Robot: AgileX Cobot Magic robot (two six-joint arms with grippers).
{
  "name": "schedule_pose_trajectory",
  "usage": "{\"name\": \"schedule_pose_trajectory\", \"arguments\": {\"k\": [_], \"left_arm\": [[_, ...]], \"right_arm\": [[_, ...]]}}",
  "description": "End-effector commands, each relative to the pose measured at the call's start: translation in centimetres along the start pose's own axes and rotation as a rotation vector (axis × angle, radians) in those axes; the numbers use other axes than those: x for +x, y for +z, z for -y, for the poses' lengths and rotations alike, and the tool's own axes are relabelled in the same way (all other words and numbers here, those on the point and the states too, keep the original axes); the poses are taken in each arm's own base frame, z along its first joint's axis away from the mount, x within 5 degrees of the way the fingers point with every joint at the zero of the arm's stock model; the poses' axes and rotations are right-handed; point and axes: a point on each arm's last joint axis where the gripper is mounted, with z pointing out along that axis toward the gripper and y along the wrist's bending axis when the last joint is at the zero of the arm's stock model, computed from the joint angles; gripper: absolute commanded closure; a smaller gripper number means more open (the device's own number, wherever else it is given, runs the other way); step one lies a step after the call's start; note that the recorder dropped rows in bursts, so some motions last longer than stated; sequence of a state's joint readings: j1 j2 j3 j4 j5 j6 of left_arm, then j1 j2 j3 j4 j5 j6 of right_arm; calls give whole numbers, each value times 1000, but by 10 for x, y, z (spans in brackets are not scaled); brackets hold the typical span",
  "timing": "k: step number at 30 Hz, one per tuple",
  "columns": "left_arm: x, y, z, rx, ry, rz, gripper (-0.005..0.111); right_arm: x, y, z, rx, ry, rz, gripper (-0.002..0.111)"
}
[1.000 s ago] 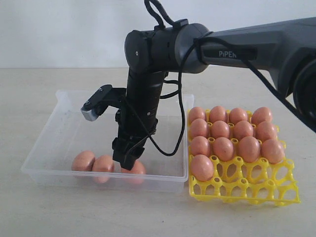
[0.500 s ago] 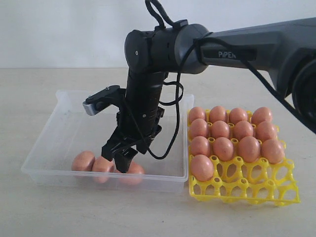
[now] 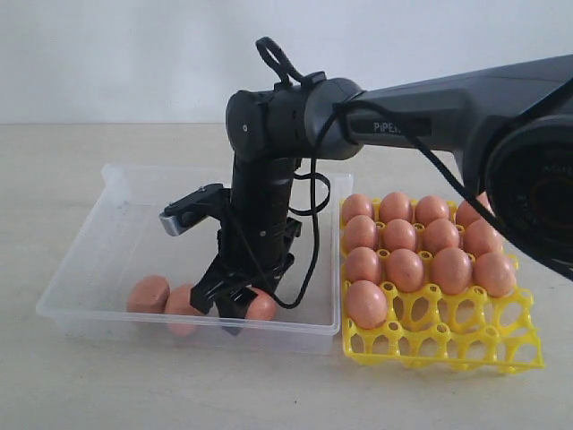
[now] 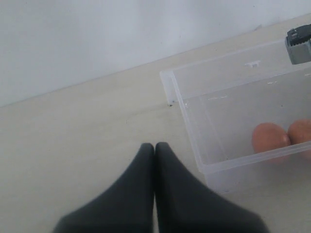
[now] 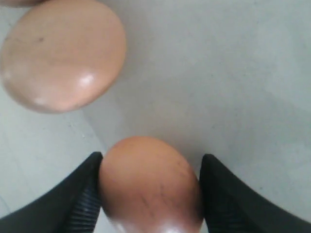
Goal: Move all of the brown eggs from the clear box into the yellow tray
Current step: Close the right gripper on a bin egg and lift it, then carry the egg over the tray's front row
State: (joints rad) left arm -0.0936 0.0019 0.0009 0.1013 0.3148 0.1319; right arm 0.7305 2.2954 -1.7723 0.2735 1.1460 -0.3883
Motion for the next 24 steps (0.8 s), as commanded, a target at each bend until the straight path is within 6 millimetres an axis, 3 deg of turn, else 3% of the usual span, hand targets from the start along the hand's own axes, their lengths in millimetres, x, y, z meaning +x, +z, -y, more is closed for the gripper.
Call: {"name": "schedule_pose_trajectory", "arguments": {"k": [1,3,5,7,8,10,11,12,13,14,15,16,18,19,20,24], "left_arm": [[-1,0,0,-1,-7,10,111],[-1,0,0,-1,-7,10,111],[-1,0,0,-1,-7,10,111],[-1,0,0,-1,-7,10,111],[-1,0,0,-1,-7,10,111],[-1,0,0,-1,-7,10,111],[-1,0,0,-1,-7,10,111],[-1,0,0,-1,-7,10,111],[-1,0,0,-1,-7,10,111],[-1,0,0,-1,-7,10,111],[-1,0,0,-1,-7,10,111],[-1,0,0,-1,-7,10,111],[-1,0,0,-1,-7,10,111],[-1,0,0,-1,-7,10,111],[-1,0,0,-1,-7,10,111],[-1,0,0,-1,-7,10,111]], "right_arm": [[2,1,6,53,-26,-16,108],[0,-28,0,92,-3,66,108],[-5,-72,-8,144,94,245,108],[7,-120,-25,178,216,566,108],[16,-125,-30,197,219,662,108],[61,-126,-46,271,162,925,108],[97,-126,-52,308,152,1109,108],[124,-123,-51,333,167,1185,108],[159,-124,-42,393,235,1341,108],[178,-129,-31,470,325,1454,108],[209,-131,-11,600,510,1563,108],[222,-134,1,652,657,1621,108],[241,-134,22,641,897,1646,109],[243,-135,29,595,920,1636,109],[242,-136,35,520,883,1617,109],[228,-145,40,135,404,1548,109]]}}
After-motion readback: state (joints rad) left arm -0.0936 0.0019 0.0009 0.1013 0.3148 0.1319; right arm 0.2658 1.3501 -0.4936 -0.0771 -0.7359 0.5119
